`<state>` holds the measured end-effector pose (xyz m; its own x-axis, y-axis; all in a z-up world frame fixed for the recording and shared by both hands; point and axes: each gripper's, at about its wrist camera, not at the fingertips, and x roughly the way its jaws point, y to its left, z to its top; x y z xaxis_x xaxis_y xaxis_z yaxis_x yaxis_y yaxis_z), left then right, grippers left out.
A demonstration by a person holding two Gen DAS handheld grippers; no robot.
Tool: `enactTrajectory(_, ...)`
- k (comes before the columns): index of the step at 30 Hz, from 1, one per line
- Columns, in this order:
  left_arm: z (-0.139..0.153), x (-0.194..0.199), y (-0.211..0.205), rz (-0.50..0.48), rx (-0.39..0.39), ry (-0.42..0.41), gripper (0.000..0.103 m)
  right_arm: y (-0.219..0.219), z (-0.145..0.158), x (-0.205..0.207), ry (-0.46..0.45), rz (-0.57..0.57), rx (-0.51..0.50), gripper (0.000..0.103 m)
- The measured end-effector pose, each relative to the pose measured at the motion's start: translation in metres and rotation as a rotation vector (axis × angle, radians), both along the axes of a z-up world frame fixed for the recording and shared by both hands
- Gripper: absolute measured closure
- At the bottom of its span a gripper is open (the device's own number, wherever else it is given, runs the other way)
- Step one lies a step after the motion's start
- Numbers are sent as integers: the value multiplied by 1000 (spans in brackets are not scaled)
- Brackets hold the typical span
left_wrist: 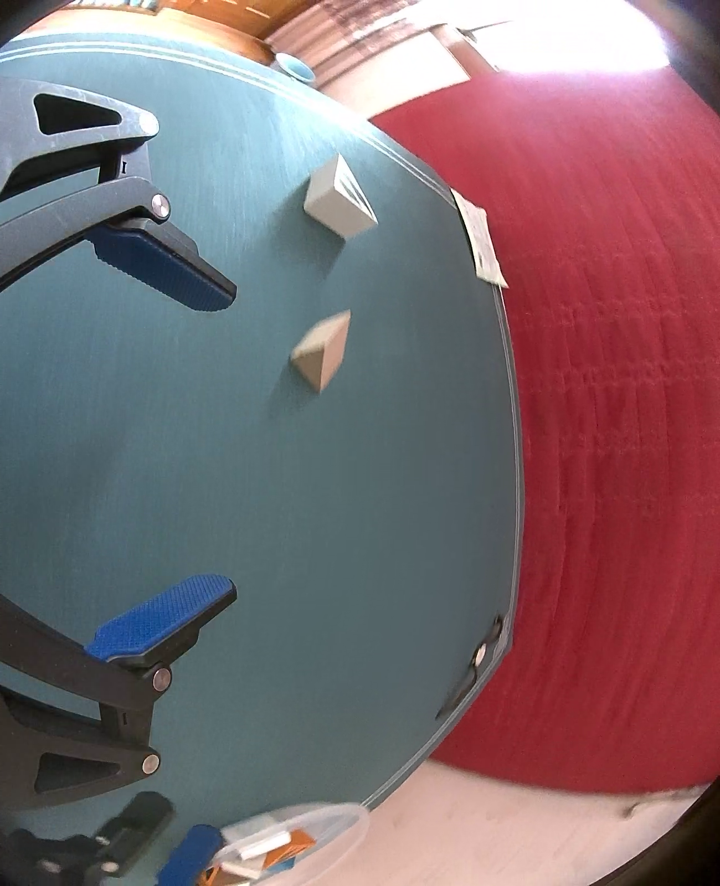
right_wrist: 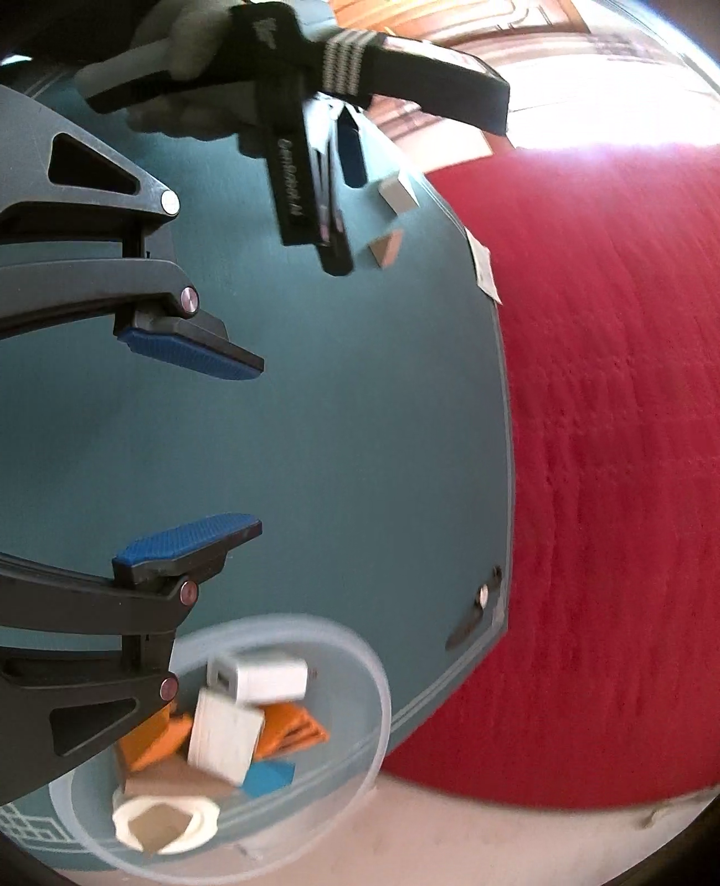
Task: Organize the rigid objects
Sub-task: 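Withdraw both grippers from the bowl toward the remaining blocks, then grasp the second white striped triangular block with the left gripper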
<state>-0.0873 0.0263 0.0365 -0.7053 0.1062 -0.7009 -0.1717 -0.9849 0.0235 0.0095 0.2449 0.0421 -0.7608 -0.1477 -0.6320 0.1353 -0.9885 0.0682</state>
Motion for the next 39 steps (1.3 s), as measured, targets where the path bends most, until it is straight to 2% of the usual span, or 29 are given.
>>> enactTrajectory(12,-2,-23,-62,134,-9,-8,5,-43,-6,-16,-44,103,-20,51)
enactTrajectory(25,-14,-61,-125,296,-4,-61,5,-56,-19,-27,-113,153,-50,51)
enactTrajectory(32,-15,-86,-138,305,-31,-66,5,-61,-23,-31,-127,165,-56,51)
enactTrajectory(39,-18,-102,-144,291,-27,-87,5,-62,-26,-33,-145,163,-64,51)
